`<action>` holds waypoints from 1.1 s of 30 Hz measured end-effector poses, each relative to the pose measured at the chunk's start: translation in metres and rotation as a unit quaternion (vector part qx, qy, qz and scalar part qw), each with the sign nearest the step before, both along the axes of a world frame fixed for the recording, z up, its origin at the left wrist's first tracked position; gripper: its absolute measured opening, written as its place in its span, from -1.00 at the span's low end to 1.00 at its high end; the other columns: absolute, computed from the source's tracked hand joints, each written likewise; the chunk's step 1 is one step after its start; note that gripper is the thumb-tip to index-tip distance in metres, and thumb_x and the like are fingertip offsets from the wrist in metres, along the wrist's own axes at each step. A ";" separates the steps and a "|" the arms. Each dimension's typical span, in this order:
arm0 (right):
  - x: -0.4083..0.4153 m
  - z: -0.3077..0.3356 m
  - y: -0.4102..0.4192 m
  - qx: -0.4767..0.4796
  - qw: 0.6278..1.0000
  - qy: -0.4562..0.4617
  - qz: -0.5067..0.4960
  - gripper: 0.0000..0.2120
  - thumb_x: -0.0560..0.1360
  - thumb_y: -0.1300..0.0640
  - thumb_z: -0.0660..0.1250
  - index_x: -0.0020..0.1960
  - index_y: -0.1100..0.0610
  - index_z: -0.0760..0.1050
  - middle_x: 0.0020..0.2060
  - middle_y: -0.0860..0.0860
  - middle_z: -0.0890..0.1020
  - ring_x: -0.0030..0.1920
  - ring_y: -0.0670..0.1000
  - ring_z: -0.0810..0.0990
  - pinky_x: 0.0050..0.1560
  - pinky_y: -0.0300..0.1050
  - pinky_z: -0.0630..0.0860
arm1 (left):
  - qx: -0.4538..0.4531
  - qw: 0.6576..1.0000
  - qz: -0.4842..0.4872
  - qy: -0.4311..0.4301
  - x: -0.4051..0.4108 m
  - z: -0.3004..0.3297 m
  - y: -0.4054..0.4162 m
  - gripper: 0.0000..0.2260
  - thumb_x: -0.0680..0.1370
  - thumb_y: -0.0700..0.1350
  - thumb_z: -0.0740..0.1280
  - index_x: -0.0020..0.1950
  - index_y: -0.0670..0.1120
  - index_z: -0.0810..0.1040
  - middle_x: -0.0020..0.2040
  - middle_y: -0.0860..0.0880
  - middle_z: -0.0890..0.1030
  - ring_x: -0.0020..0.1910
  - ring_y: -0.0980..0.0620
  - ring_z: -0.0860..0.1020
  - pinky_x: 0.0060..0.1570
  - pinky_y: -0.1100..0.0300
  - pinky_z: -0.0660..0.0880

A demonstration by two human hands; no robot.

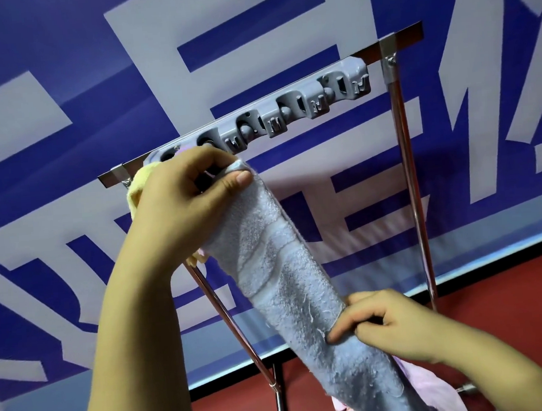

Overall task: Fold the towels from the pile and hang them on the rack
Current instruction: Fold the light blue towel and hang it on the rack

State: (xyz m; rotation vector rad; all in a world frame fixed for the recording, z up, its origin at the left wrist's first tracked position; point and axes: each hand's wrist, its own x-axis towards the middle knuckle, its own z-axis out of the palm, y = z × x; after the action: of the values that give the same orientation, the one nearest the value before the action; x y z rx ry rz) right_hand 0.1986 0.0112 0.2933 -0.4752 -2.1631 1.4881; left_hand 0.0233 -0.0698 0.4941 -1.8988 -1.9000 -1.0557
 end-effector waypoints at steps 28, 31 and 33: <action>0.004 0.088 -0.006 -0.271 0.920 0.281 -0.017 -0.72 0.39 0.23 0.22 0.00 0.10 0.65 -0.05 0.03 0.71 -0.07 -0.09 0.67 -0.16 -0.29 0.59 | -0.135 0.893 -0.105 -0.417 0.025 -0.112 -0.008 -0.59 0.45 0.30 0.24 0.27 0.24 0.46 0.14 0.18 0.63 0.20 0.10 0.56 0.25 -0.11 0.46; 0.004 0.092 0.001 -0.308 0.917 0.252 -0.012 -0.74 0.48 0.27 0.19 -0.02 0.13 0.65 -0.06 0.08 0.70 -0.11 -0.02 0.66 -0.15 -0.24 0.59 | -0.072 0.852 -0.146 -0.497 0.029 -0.112 -0.008 -0.49 0.45 0.05 0.33 0.39 0.25 0.32 0.04 0.08 0.69 0.12 0.02 0.62 0.18 -0.07 0.52; 0.004 0.092 0.005 -0.317 0.919 0.233 -0.022 -0.73 0.51 0.30 0.17 -0.03 0.13 0.65 -0.08 0.10 0.70 -0.12 0.03 0.62 -0.18 -0.23 0.59 | -0.040 0.825 -0.181 -0.533 0.031 -0.109 -0.007 -0.45 0.44 -0.11 0.38 0.39 0.20 0.36 0.04 -0.11 0.69 0.08 -0.08 0.64 0.07 0.04 0.57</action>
State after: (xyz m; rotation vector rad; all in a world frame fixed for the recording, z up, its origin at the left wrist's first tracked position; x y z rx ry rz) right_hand 0.2022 0.0160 0.3852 -0.3226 -1.2764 2.0226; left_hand 0.0543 -0.0767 0.3847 -1.9019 -2.0436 -2.6157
